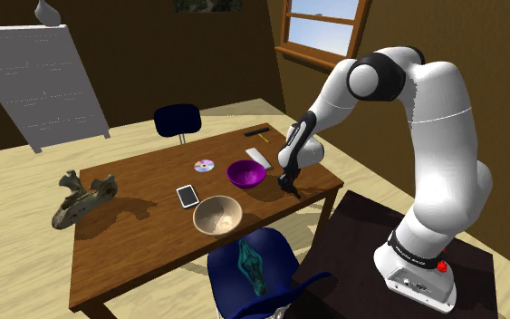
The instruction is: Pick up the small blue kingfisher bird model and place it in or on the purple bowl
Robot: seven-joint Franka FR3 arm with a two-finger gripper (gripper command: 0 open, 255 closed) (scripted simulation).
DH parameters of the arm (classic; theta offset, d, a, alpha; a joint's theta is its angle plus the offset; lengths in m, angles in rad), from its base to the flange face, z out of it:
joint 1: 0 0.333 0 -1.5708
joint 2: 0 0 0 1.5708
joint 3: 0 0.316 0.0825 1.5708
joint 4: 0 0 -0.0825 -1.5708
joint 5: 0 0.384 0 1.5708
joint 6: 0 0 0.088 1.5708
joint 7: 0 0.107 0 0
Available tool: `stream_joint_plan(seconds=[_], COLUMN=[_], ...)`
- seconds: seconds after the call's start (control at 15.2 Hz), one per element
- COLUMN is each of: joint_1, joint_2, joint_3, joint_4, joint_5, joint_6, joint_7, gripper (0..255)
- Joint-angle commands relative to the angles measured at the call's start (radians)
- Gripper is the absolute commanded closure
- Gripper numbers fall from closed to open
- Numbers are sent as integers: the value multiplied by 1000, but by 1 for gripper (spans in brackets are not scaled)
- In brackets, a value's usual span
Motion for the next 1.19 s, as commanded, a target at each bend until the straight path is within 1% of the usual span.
stream_joint_plan(seconds=[0.0,0.46,1.12], joint_1=[0,0,35], joint_2=[0,0,-144], joint_3=[0,0,-42], joint_4=[0,0,-45], joint_5=[0,0,-30], joint_6=[0,0,-100], joint_7=[0,0,27], gripper=[255,255,255])
